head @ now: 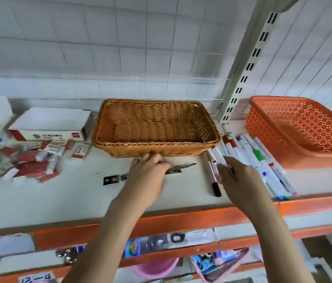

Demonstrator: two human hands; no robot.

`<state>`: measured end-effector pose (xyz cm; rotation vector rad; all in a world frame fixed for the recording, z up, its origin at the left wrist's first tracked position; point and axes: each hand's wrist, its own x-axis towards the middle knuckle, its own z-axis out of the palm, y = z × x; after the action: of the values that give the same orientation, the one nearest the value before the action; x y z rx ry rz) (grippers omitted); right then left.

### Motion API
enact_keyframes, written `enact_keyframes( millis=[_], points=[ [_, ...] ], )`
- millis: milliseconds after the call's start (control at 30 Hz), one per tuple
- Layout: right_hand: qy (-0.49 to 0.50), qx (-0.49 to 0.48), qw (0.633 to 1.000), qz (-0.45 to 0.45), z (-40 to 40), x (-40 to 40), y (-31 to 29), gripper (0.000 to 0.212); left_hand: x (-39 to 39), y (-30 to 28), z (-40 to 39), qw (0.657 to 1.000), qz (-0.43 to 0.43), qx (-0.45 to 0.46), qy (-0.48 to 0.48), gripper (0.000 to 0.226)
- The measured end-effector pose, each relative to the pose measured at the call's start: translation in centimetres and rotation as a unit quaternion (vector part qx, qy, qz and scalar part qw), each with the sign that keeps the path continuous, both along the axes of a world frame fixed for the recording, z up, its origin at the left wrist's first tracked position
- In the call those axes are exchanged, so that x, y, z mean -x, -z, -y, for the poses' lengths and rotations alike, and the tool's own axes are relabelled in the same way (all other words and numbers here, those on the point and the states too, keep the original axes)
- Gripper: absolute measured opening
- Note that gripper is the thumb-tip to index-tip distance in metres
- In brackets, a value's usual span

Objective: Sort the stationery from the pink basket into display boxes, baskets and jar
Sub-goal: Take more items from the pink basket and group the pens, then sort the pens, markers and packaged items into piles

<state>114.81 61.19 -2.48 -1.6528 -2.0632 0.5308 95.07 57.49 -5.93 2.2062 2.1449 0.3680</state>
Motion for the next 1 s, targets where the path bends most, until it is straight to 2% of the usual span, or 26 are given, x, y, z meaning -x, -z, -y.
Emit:
enact_keyframes(
  millis=[100,167,267,367,433,467,567,700,867,1000],
  points=[
    [-0.003,-0.007,1.0,0.011,-2.1,-1.9,0.5,0.012,-0.7,0.5,0.0,0.998,0.002,0.018,-0.055,0.047],
    [-0.015,-0.007,1.0,0.016,-3.1,-3.0,0.5,0.018,-0.8,0.5,0.0,0.997,0.011,0.015,-0.079,0.044],
    [-0.013,-0.033,0.999,0.007,-3.8,-3.6,0.5,0.021,-0.5,0.2,0.3,0.996,0.031,0.014,-0.084,0.046],
    [0.021,-0.046,0.999,-0.006,-4.4,-2.9,0.7,0.009,0.0,-0.4,1.3,0.995,0.061,-0.001,-0.083,0.049],
    [0.02,-0.029,0.999,0.033,-4.7,-2.0,0.9,0.031,0.8,-0.5,2.1,0.994,0.061,-0.015,-0.085,0.043],
    [0.021,-0.031,0.998,0.05,-4.6,-1.5,0.9,0.034,1.2,-0.6,2.6,0.994,0.065,-0.022,-0.086,0.039],
    [0.017,-0.089,0.994,0.053,-3.3,0.6,0.8,0.024,3.0,-0.8,4.2,0.992,0.075,-0.038,-0.095,0.03],
    [0.017,-0.149,0.988,0.026,0.6,5.0,1.2,0.02,6.5,-1.0,7.0,0.988,0.093,-0.06,-0.104,0.026],
    [-0.087,-0.117,0.989,-0.012,7.2,14.8,2.8,0.018,14.5,-1.0,13.4,0.979,0.119,-0.086,-0.141,0.013],
    [-0.135,-0.093,0.986,-0.032,13.2,25.9,4.1,0.018,24.5,-0.2,21.4,0.971,0.105,-0.109,-0.183,0.015]
  ],
)
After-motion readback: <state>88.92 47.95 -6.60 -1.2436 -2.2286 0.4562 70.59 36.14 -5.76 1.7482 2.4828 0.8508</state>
